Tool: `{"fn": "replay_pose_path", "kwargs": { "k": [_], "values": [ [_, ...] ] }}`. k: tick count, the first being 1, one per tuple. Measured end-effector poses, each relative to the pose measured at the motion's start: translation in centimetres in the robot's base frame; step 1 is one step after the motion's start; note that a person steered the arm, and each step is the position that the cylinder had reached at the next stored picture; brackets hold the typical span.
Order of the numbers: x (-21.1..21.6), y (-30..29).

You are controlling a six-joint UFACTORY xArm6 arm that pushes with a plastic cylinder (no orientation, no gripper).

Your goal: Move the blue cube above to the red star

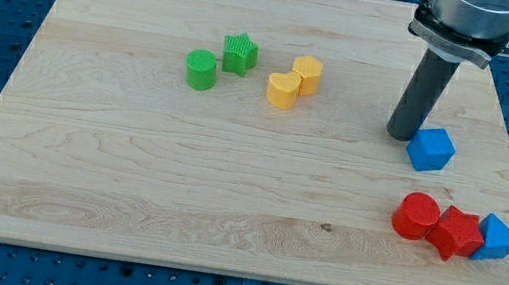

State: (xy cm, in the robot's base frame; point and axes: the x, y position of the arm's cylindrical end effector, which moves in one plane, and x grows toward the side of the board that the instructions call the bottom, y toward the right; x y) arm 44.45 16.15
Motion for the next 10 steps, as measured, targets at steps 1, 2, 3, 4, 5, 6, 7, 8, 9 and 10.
{"fn": "replay_pose_path", "kwargs": {
  "k": [1, 2, 3, 4, 5, 6, 7, 8, 9, 10],
  "values": [
    [0.5, 0.1],
    [-0.3, 0.2],
    [-0.4, 1.1],
    [-0.1, 3.2],
    [0.8, 4.1],
    [1.7, 3.8],
    [3.7, 3.6],
    [5.9, 3.6],
    [5.2, 3.1],
    [2.9, -2.5]
  ]
}}
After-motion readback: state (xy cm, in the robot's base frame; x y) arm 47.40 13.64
